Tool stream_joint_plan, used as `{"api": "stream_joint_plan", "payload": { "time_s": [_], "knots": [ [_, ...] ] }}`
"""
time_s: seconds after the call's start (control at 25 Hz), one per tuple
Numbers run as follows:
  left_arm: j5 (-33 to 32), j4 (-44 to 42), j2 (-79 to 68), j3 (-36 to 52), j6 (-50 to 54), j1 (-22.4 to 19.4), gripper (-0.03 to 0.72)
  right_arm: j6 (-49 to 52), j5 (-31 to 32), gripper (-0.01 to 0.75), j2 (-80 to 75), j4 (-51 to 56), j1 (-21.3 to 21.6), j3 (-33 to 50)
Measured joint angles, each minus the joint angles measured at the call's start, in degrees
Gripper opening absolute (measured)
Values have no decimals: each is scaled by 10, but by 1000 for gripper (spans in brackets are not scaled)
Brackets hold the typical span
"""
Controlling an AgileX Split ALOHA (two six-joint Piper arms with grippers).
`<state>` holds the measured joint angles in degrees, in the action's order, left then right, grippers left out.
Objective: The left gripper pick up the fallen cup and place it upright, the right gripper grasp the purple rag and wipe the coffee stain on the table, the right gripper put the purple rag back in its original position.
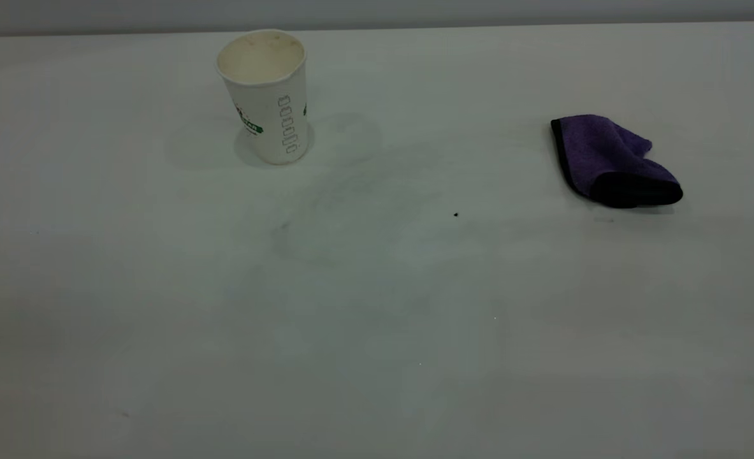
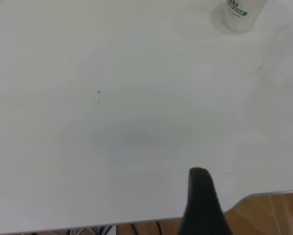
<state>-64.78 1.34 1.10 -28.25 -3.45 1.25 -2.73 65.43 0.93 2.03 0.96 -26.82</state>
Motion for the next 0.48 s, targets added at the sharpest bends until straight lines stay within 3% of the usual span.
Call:
{"api": "stream_joint_plan", "payload": {
  "time_s": [0.48],
  "knots": [
    [0,0,0,0,0,0,569,0,0,576,0,26,0,0]
  ]
}}
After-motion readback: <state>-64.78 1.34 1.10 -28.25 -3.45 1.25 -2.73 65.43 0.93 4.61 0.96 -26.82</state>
